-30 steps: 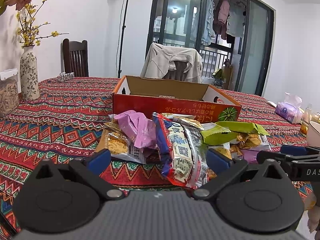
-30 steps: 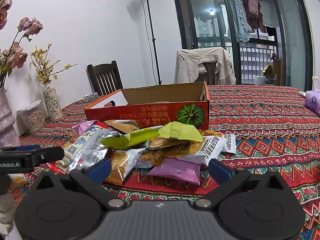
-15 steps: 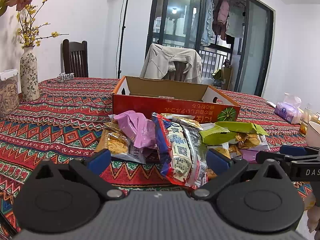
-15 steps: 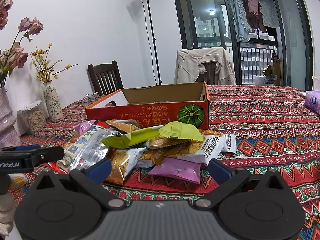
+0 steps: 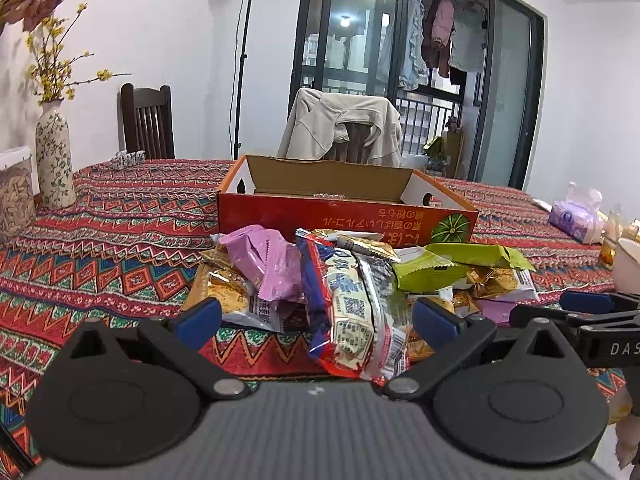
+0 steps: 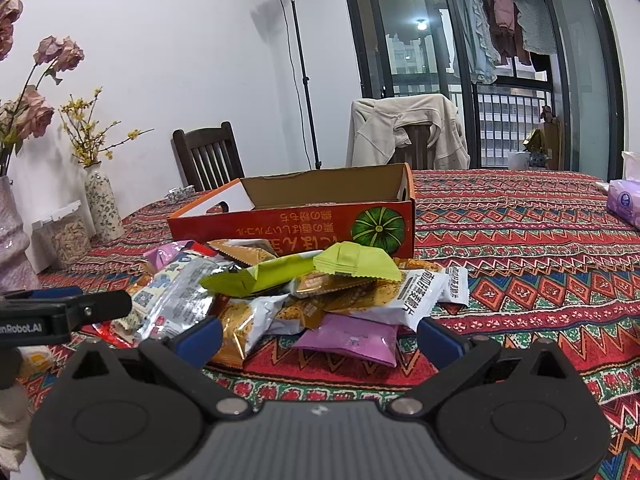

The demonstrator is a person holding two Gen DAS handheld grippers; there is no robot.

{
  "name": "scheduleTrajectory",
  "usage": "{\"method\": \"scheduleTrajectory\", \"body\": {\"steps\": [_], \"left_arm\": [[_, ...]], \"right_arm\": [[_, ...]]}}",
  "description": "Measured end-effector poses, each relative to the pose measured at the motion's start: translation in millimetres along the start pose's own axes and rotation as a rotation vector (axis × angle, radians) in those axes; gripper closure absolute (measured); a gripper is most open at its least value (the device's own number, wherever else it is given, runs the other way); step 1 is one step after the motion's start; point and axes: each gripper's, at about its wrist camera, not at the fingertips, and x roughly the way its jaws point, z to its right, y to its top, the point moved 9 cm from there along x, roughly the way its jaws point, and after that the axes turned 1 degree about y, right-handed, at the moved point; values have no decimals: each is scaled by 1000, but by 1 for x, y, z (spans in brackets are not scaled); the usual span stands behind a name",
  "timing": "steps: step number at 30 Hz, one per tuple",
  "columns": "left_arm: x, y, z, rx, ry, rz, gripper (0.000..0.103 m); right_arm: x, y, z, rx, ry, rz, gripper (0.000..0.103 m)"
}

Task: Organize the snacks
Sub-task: 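Grasp the blue-and-white biscuit pack with the left gripper while the right grasps a lime-green bar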

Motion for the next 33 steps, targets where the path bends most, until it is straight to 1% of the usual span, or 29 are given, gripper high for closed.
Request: {"method": "scheduleTrajectory", "body": {"steps": [6,8,12,15,17,20,21,23,25,26,29,33], "left_arm": [[15,5,13,53,32,-24,0],[24,6,18,68,47,-44,0],[38,6,28,76,58,-70,0],[47,6,36,95,81,-88,0],[53,6,38,91,100,-100,0],[59,3,37,76,131,-115,5],[61,2,36,71,139,-122,9],[66,-1,33,46,138,-147,13],[71,-5,32,22,133,-172,24],[72,-7,32,19,140,-178,24],[72,-10,31,20,152,-177,28],[68,-11,30,-1,132,-166,40]], "right_arm": [[-1,-1,7,12,-15,2,0],[-1,-1,9,17,-19,1,0],[0,-3,14,26,-22,-2,0],[2,-4,18,30,-30,-5,0],[3,-5,21,34,-35,-5,0],[3,-7,26,37,-50,-3,0],[3,-7,28,37,-56,-2,0],[3,-7,32,40,-67,2,0],[5,-7,37,45,-79,5,0],[5,-7,38,50,-82,3,0],[8,-10,41,55,-87,-2,0],[10,-12,41,53,-87,-5,0]]}}
